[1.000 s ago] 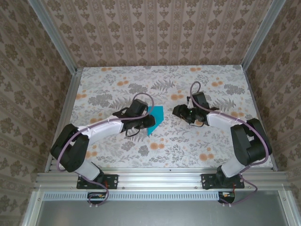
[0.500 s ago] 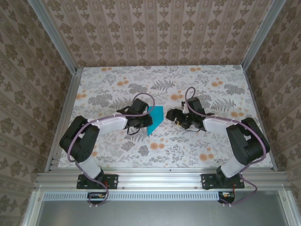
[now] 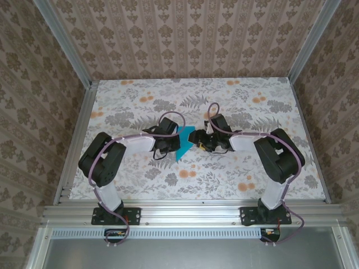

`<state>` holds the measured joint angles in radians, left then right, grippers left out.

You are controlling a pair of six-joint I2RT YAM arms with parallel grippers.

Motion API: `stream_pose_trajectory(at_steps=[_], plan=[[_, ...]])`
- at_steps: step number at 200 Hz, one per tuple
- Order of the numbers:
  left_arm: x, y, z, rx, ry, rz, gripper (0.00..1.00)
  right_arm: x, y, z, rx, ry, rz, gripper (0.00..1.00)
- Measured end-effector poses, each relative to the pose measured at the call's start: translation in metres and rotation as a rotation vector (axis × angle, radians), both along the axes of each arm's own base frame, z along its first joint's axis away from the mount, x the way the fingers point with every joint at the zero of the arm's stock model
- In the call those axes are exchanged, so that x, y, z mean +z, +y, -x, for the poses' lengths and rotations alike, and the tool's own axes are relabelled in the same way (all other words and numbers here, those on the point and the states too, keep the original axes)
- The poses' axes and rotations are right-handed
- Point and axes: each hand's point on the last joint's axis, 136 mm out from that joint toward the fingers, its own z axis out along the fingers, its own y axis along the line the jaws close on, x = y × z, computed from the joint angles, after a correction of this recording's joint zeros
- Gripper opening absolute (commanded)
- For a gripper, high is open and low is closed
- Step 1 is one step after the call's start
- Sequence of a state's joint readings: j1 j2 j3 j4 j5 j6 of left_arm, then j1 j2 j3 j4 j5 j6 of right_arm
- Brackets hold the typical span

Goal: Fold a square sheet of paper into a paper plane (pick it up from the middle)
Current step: Fourth fold the wing at the center of the table.

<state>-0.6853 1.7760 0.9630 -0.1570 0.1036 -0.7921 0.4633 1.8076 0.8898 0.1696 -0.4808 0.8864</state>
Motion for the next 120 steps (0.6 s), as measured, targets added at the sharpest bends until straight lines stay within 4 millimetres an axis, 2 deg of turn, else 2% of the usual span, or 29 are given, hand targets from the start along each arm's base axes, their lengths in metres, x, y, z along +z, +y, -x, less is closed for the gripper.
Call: stream_pose_trajectory(at_steps=[46,120], plan=[[-0.001,0.000,0.000,0.008,0.005,0.002,0.05,-0.003,0.008,-0.007,-0.001,0.023,-0.004,0.55],[-0.001,0.002,-0.002,0.047,0.021,0.026,0.07,-0.012,-0.004,-0.008,-0.070,0.080,0.084,0.57]])
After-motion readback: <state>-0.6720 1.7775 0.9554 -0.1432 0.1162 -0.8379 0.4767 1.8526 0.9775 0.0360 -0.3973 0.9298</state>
